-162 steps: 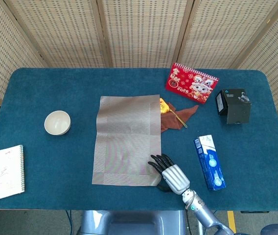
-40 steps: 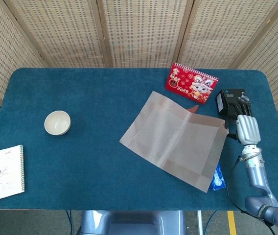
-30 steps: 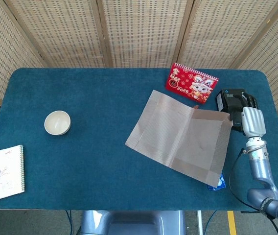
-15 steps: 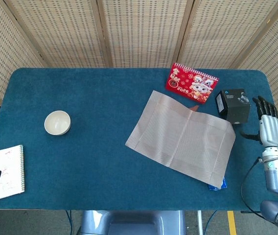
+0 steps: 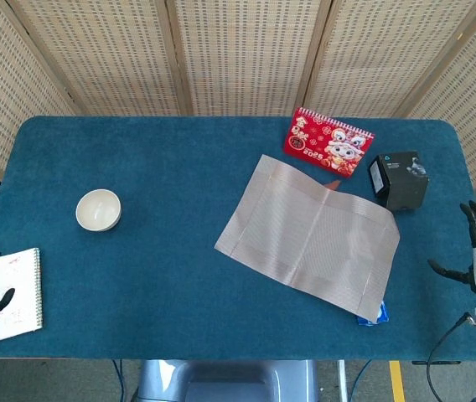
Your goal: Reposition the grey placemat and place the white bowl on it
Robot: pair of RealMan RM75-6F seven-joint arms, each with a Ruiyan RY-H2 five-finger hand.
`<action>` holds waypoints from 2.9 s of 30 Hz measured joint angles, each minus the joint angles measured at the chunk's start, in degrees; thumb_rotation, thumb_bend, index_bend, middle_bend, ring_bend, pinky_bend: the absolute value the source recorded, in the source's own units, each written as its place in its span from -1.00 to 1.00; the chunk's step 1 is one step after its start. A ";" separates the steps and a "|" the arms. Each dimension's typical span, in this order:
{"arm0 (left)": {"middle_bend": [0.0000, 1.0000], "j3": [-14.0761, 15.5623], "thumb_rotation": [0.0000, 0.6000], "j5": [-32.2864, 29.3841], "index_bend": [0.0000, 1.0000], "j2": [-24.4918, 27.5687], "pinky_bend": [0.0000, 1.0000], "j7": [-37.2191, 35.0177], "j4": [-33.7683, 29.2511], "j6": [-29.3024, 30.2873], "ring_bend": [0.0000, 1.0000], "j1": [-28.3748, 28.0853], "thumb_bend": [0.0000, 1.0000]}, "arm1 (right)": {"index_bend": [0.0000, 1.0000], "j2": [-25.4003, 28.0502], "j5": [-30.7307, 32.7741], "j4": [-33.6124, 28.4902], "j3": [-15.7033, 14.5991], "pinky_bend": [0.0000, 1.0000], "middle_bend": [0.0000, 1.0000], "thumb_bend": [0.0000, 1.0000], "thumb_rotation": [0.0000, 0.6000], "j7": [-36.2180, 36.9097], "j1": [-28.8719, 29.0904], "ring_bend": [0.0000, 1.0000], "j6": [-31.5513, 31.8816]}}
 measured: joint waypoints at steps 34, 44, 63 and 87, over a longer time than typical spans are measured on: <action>-1.00 -8.75 1.00 -1.20 -0.61 -21.72 -1.00 25.86 12.37 -30.76 -1.00 -36.61 -0.86 | -1.00 2.61 -4.79 -2.55 -0.02 -1.00 -1.00 -0.70 1.00 9.93 -4.39 -1.00 6.60; -1.00 -9.79 1.00 -7.44 -0.60 -33.37 -1.00 33.82 21.47 -36.66 -1.00 -44.72 -0.84 | -1.00 2.35 -5.85 -1.42 0.57 -1.00 -1.00 -0.70 1.00 13.46 -4.44 -1.00 7.51; -1.00 -9.00 1.00 -10.52 -0.60 -46.98 -1.00 39.99 35.20 -38.02 -1.00 -53.18 -0.83 | -1.00 3.26 -6.16 -1.74 1.22 -1.00 -1.00 -0.70 1.00 18.69 -5.02 -1.00 8.29; -1.00 -8.65 1.00 -11.74 -0.54 -52.07 -1.00 41.09 42.26 -37.14 -1.00 -55.42 -0.27 | -1.00 3.91 -6.31 -2.61 1.75 -1.00 -1.00 -0.71 1.00 22.78 -5.49 -1.00 8.76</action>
